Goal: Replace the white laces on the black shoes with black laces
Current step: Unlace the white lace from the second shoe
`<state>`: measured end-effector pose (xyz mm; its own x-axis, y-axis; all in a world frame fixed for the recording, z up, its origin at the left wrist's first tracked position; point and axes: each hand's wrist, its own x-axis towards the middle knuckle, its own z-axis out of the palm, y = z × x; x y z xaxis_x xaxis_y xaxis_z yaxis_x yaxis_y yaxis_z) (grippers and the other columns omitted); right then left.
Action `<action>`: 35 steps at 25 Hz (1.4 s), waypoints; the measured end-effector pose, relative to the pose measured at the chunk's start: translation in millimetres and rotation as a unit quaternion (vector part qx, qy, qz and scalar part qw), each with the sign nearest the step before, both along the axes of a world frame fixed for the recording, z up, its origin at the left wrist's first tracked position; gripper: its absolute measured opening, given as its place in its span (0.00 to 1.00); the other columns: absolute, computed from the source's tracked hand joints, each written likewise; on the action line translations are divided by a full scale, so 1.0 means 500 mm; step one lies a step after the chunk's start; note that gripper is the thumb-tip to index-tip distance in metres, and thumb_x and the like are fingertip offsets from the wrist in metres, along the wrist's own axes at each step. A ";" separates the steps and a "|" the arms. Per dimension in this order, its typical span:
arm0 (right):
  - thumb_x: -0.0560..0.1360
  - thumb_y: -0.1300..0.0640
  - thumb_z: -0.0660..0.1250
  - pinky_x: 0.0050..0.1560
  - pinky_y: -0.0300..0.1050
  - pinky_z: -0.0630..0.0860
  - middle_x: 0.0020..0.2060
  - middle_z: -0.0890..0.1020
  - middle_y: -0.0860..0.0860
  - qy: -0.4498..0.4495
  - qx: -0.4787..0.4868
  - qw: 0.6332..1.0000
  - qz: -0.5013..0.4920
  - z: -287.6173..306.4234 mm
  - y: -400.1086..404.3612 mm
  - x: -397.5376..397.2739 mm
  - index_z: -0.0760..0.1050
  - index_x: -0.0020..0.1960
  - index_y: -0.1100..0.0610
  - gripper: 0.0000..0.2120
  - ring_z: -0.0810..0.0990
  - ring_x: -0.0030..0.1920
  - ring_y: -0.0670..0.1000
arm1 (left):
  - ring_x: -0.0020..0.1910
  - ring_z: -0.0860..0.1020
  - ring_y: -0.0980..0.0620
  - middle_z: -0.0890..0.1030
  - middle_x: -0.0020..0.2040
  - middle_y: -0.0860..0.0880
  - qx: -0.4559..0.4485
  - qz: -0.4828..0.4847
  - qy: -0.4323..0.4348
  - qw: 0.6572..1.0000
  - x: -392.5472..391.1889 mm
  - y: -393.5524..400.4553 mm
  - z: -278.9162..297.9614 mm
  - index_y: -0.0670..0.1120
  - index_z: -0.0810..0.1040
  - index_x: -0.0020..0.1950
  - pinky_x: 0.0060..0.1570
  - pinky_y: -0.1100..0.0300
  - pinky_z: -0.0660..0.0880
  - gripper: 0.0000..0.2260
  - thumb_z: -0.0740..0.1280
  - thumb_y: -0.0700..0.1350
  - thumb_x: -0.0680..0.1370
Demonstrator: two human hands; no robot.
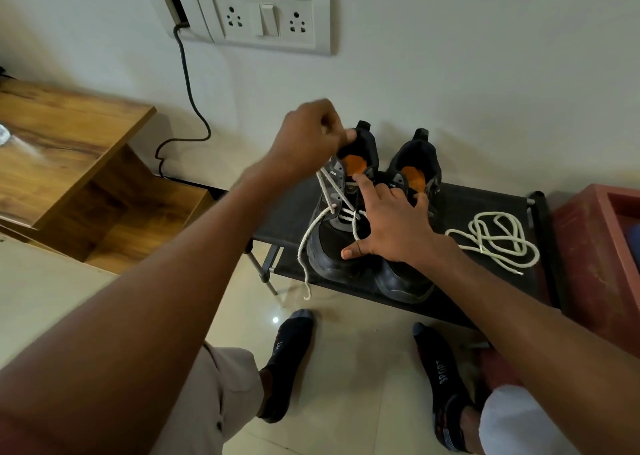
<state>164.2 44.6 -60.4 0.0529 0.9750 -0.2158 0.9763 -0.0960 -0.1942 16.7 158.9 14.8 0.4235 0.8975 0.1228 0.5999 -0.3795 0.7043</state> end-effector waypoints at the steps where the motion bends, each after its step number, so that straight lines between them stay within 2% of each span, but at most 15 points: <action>1: 0.62 0.26 0.76 0.74 0.76 0.55 0.75 0.68 0.54 0.000 0.001 1.000 0.001 -0.001 -0.001 0.001 0.40 0.84 0.47 0.66 0.64 0.77 0.61 | 0.38 0.79 0.54 0.82 0.40 0.51 0.019 -0.050 0.097 0.994 -0.004 0.006 -0.016 0.44 0.83 0.49 0.39 0.58 0.78 0.09 0.76 0.50 0.77; 3: 0.62 0.26 0.76 0.74 0.76 0.55 0.75 0.68 0.54 -0.001 0.005 1.000 0.002 -0.002 -0.003 0.002 0.40 0.84 0.47 0.66 0.64 0.78 0.61 | 0.44 0.80 0.50 0.84 0.41 0.51 0.018 -0.120 0.271 0.955 -0.010 0.004 -0.040 0.48 0.86 0.49 0.47 0.51 0.81 0.13 0.81 0.54 0.70; 5: 0.62 0.25 0.76 0.74 0.76 0.55 0.75 0.67 0.54 -0.003 0.004 1.000 0.004 -0.002 -0.002 0.001 0.40 0.84 0.46 0.66 0.64 0.78 0.60 | 0.46 0.82 0.47 0.85 0.42 0.50 0.032 -0.119 0.358 0.925 -0.007 -0.007 -0.053 0.50 0.86 0.49 0.48 0.50 0.79 0.16 0.82 0.56 0.68; 9: 0.62 0.26 0.76 0.74 0.76 0.55 0.76 0.67 0.54 0.000 -0.001 1.000 0.000 0.000 -0.001 0.000 0.40 0.84 0.46 0.66 0.64 0.78 0.61 | 0.49 0.80 0.48 0.84 0.44 0.53 0.070 -0.056 0.311 0.946 0.017 -0.019 -0.041 0.53 0.83 0.45 0.55 0.49 0.65 0.07 0.76 0.54 0.73; 11: 0.62 0.27 0.77 0.74 0.76 0.55 0.76 0.67 0.54 0.007 -0.003 1.000 -0.001 0.002 -0.001 0.000 0.40 0.84 0.47 0.66 0.64 0.77 0.61 | 0.48 0.82 0.50 0.85 0.43 0.54 0.042 -0.008 0.195 0.980 0.017 -0.015 -0.013 0.51 0.82 0.41 0.58 0.49 0.72 0.05 0.75 0.51 0.73; 13: 0.62 0.27 0.77 0.75 0.75 0.55 0.76 0.67 0.54 0.007 -0.002 1.000 -0.001 0.002 -0.002 0.002 0.40 0.84 0.47 0.66 0.65 0.77 0.61 | 0.46 0.85 0.54 0.86 0.39 0.53 0.034 0.056 -0.047 0.997 0.011 -0.012 0.033 0.48 0.79 0.38 0.53 0.50 0.80 0.06 0.70 0.40 0.75; 15: 0.62 0.27 0.77 0.75 0.75 0.55 0.75 0.67 0.54 0.007 0.000 1.000 -0.003 0.001 -0.002 0.003 0.40 0.84 0.47 0.67 0.65 0.77 0.61 | 0.47 0.87 0.54 0.87 0.41 0.48 0.007 0.088 -0.288 0.953 -0.003 -0.011 0.078 0.44 0.74 0.43 0.46 0.56 0.81 0.08 0.63 0.34 0.80; 17: 0.62 0.27 0.77 0.75 0.76 0.55 0.76 0.67 0.54 0.008 0.000 1.000 -0.002 0.000 -0.001 0.002 0.40 0.84 0.46 0.66 0.65 0.77 0.61 | 0.44 0.86 0.49 0.86 0.45 0.42 -0.028 0.096 -0.363 0.926 -0.013 -0.009 0.092 0.42 0.72 0.48 0.35 0.59 0.75 0.05 0.62 0.37 0.83; 19: 0.62 0.27 0.77 0.74 0.76 0.55 0.75 0.68 0.54 0.010 0.000 1.000 0.001 0.000 -0.001 0.001 0.40 0.84 0.46 0.66 0.65 0.77 0.61 | 0.41 0.83 0.48 0.84 0.43 0.41 0.004 0.095 -0.236 0.967 -0.016 0.003 0.062 0.42 0.74 0.47 0.33 0.60 0.73 0.07 0.66 0.44 0.81; 21: 0.62 0.27 0.77 0.74 0.76 0.56 0.75 0.68 0.54 0.013 0.001 1.000 0.001 0.000 -0.002 0.001 0.41 0.83 0.46 0.66 0.65 0.77 0.60 | 0.39 0.81 0.52 0.83 0.41 0.47 0.024 0.018 0.000 1.000 -0.016 0.012 0.012 0.46 0.79 0.48 0.37 0.59 0.76 0.10 0.74 0.52 0.77; 23: 0.62 0.27 0.77 0.74 0.76 0.56 0.75 0.68 0.53 0.009 -0.001 1.000 0.001 0.001 -0.003 0.001 0.40 0.84 0.46 0.66 0.65 0.77 0.60 | 0.42 0.82 0.51 0.82 0.41 0.51 -0.004 -0.084 0.190 0.978 -0.015 0.006 -0.031 0.51 0.81 0.43 0.41 0.57 0.78 0.12 0.79 0.56 0.72; 25: 0.63 0.26 0.76 0.75 0.76 0.56 0.76 0.67 0.53 0.004 -0.003 1.000 0.002 0.001 -0.003 0.000 0.40 0.84 0.46 0.66 0.64 0.77 0.60 | 0.43 0.81 0.48 0.82 0.40 0.51 -0.002 -0.125 0.298 0.946 -0.011 -0.003 -0.066 0.53 0.78 0.39 0.41 0.55 0.76 0.15 0.81 0.59 0.68; 30: 0.63 0.26 0.76 0.75 0.76 0.55 0.76 0.66 0.53 0.002 -0.008 1.000 0.000 0.005 -0.005 0.002 0.39 0.84 0.46 0.66 0.64 0.78 0.60 | 0.45 0.81 0.44 0.80 0.40 0.49 -0.005 -0.145 0.342 0.929 -0.001 -0.007 -0.089 0.52 0.74 0.37 0.41 0.50 0.77 0.16 0.79 0.55 0.73; 32: 0.63 0.26 0.76 0.75 0.76 0.56 0.75 0.67 0.53 0.002 -0.006 1.000 0.000 0.005 -0.005 -0.001 0.40 0.84 0.46 0.66 0.65 0.77 0.60 | 0.44 0.80 0.44 0.81 0.40 0.47 -0.017 -0.145 0.283 0.948 0.005 -0.008 -0.074 0.48 0.76 0.38 0.40 0.51 0.77 0.11 0.76 0.45 0.75; 35: 0.62 0.27 0.77 0.75 0.77 0.55 0.75 0.67 0.54 0.017 -0.005 1.000 -0.006 0.008 -0.003 -0.004 0.40 0.84 0.47 0.66 0.67 0.77 0.60 | 0.35 0.73 0.48 0.74 0.35 0.48 0.023 -0.123 0.220 0.968 0.025 -0.017 -0.057 0.49 0.69 0.35 0.31 0.56 0.65 0.15 0.71 0.37 0.75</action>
<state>162.3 43.2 -56.5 0.0578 0.9721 -0.2273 0.9680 -0.1103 -0.2255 29.3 150.2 -13.5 0.6441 0.7607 -0.0805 0.7251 -0.5735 0.3813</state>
